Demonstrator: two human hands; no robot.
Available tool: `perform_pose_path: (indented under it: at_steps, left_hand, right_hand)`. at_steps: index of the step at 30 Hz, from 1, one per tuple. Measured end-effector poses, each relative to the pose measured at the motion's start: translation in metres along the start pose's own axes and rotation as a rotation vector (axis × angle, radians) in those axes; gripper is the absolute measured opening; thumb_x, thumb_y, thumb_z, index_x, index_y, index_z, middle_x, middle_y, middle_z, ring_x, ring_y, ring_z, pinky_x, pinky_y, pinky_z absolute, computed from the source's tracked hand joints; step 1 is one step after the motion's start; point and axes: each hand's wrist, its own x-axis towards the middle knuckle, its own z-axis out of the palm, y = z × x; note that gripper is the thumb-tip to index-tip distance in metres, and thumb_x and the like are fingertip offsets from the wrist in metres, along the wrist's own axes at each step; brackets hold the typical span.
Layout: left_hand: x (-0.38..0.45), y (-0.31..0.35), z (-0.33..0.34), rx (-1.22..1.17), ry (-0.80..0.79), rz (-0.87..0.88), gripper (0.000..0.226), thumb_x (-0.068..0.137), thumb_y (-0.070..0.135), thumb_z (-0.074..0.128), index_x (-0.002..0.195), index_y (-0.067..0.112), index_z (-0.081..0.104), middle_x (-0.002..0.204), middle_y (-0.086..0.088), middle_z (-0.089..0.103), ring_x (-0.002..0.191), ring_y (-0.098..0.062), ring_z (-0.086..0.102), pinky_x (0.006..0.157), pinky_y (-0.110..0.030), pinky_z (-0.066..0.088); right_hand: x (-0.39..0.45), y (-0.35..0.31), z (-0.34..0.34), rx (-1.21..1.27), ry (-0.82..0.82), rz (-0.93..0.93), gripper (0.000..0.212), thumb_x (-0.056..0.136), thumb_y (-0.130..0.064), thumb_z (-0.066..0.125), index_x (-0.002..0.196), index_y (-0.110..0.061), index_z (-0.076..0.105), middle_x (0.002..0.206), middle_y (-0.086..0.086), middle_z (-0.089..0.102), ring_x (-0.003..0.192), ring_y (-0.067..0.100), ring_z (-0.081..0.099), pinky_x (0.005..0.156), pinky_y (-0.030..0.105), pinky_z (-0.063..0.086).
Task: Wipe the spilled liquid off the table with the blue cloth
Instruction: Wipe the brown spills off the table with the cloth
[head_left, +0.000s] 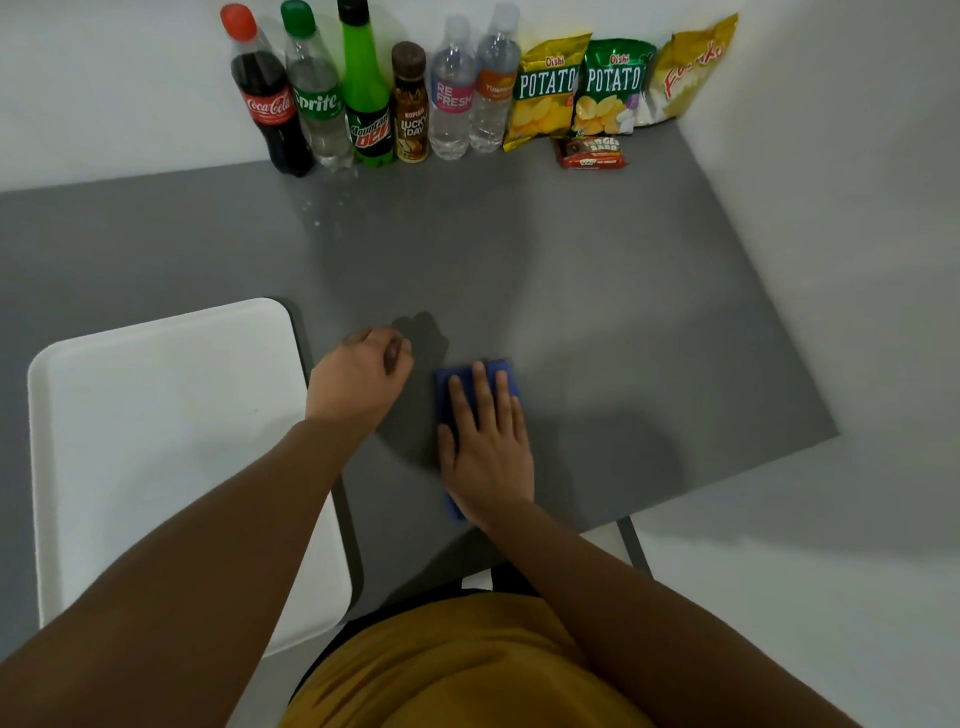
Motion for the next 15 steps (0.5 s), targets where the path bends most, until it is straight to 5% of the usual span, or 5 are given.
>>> perform_pose_path:
  at_steps: [5, 10, 15]
  left_hand:
    - [-0.012, 0.004, 0.006, 0.011, -0.011, -0.01, 0.028, 0.1, 0.042, 0.047, 0.109, 0.022, 0.065, 0.097, -0.003, 0.066, 0.075, -0.021, 0.058, 0.066, -0.029, 0.042]
    - [-0.022, 0.027, 0.019, -0.06, 0.055, -0.034, 0.024, 0.099, 0.033, 0.052, 0.11, 0.016, 0.067, 0.106, -0.008, 0.066, 0.088, -0.032, 0.062, 0.07, -0.038, 0.051]
    - [-0.043, 0.083, 0.058, -0.184, 0.078, -0.179, 0.043, 0.1, 0.027, 0.055, 0.139, 0.009, 0.056, 0.14, -0.015, 0.052, 0.127, -0.035, 0.049, 0.108, -0.042, 0.042]
  right_hand:
    - [0.026, -0.008, -0.007, 0.065, -0.019, -0.053, 0.061, 0.109, -0.048, 0.021, 0.165, -0.027, 0.01, 0.173, 0.001, -0.005, 0.158, 0.022, -0.015, 0.128, 0.039, -0.006]
    - [0.046, 0.034, -0.036, 0.144, 0.127, -0.073, 0.054, 0.107, -0.038, 0.037, 0.156, -0.015, 0.041, 0.166, 0.011, 0.031, 0.15, 0.032, 0.034, 0.119, 0.046, 0.031]
    - [0.063, 0.114, -0.056, 0.075, 0.143, 0.105, 0.056, 0.107, -0.042, 0.04, 0.156, -0.015, 0.039, 0.167, 0.013, 0.028, 0.152, 0.037, 0.029, 0.119, 0.05, 0.032]
